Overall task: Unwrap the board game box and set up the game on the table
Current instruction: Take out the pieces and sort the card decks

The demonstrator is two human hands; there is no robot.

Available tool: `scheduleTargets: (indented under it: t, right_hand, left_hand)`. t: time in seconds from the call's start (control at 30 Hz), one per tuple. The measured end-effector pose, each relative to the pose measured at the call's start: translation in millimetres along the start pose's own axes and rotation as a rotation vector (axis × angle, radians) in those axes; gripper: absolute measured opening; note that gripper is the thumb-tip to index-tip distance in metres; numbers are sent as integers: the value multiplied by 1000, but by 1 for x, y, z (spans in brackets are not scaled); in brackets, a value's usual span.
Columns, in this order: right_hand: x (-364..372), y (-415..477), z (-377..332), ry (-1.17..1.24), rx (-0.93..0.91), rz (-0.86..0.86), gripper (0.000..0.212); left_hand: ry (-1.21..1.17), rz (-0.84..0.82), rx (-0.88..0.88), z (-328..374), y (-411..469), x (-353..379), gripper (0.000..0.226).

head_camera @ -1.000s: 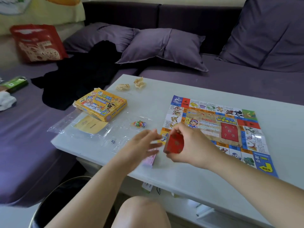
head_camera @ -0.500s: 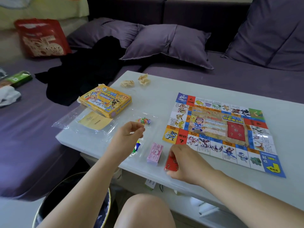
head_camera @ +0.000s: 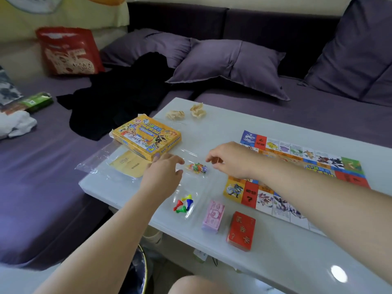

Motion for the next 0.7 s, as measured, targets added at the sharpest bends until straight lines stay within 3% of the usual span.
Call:
scheduleTargets:
  t: [0.2, 0.4, 0.7]
  right_hand:
    - [29, 57, -24, -518, -192, -58, 54]
    - [53, 82, -35, -651, -272, -222, 60]
    - [69, 97, -45, -804, -421, -313, 70]
  left_hand:
    - [110, -127, 82, -11, 23, 11, 52]
    - [-25, -274, 109, -28, 39, 26, 55]
    - [-47, -299, 114, -35, 42, 36, 44]
Point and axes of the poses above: each hand's wrist, its own y-axis towards the middle knuckle, its own x-axis out of the palm, z = x × y, the point moved 9 cm from there along y, towards the middle knuckle, and after that the axes turned 12 degrees about x, right-handed, at the moved point
